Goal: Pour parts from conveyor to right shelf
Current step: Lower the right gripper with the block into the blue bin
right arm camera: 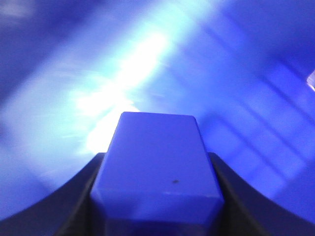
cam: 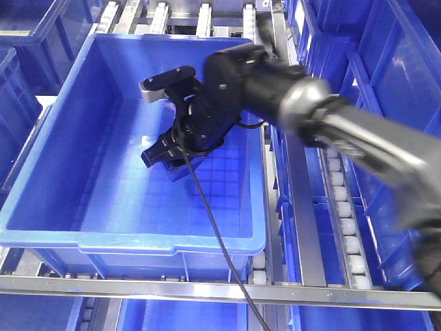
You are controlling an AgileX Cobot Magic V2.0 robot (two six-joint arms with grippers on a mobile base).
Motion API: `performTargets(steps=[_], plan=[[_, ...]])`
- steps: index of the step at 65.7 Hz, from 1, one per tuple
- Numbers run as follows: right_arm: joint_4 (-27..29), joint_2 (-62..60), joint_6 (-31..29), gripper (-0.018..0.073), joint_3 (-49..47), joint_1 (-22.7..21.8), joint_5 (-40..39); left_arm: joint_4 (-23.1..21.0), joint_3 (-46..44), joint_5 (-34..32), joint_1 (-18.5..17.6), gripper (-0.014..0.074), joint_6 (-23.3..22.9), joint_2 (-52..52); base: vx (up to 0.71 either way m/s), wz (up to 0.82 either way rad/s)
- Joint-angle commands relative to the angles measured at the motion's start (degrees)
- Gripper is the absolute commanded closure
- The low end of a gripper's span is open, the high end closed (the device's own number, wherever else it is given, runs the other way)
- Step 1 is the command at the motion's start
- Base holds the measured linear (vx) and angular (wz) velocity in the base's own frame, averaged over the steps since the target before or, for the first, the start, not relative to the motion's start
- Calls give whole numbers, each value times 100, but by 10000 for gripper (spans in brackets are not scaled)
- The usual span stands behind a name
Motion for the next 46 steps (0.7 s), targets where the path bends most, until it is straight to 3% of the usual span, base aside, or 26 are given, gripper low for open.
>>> performTargets(steps=[1,27,46], plan=[[-204,36,332,564,-719,-10,68,-45,-110,-452,-28,603,-49,-60,0,0],[-270,1320,609,564,-2358,-84,778,-45,-110,-452,-28,603,-49,-60,0,0],[-273,1745,609,564,-2631,-91,986,-45,-110,-452,-28,603,-49,-60,0,0]])
